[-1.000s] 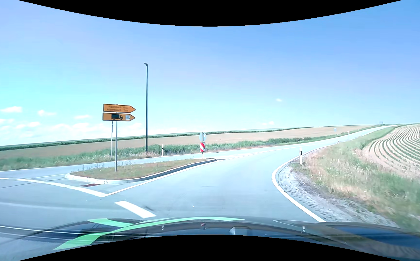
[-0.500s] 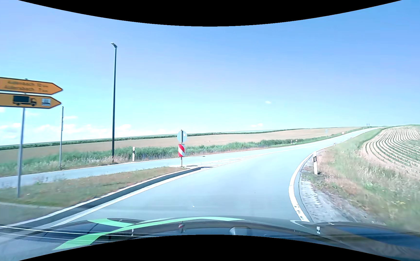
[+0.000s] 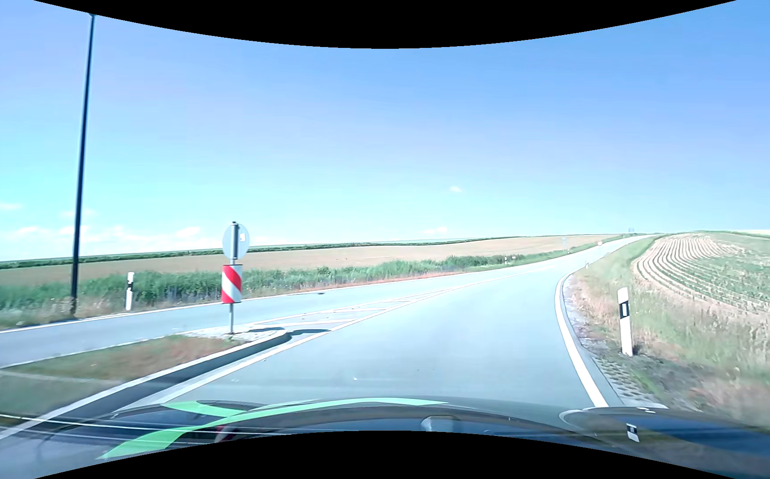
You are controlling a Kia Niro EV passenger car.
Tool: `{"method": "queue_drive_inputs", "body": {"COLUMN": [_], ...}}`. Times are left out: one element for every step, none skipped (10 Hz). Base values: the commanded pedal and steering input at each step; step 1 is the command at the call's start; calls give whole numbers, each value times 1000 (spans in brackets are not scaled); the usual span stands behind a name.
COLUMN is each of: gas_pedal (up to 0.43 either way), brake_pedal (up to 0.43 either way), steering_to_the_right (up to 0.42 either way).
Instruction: Follow the waypoints while adhering to traffic rules and regulations
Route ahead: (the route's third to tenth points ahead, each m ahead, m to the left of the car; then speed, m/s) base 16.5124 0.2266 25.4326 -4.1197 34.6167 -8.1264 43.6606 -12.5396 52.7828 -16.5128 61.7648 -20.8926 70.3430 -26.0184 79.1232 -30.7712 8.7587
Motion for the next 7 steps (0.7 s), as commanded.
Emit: {"method": "queue_drive_inputs", "body": {"gas_pedal": [228,240,240,248,260,287,287], "brake_pedal": [0,0,0,0,0,0,0], "steering_to_the_right": [106,105,105,104,101,98,97]}}
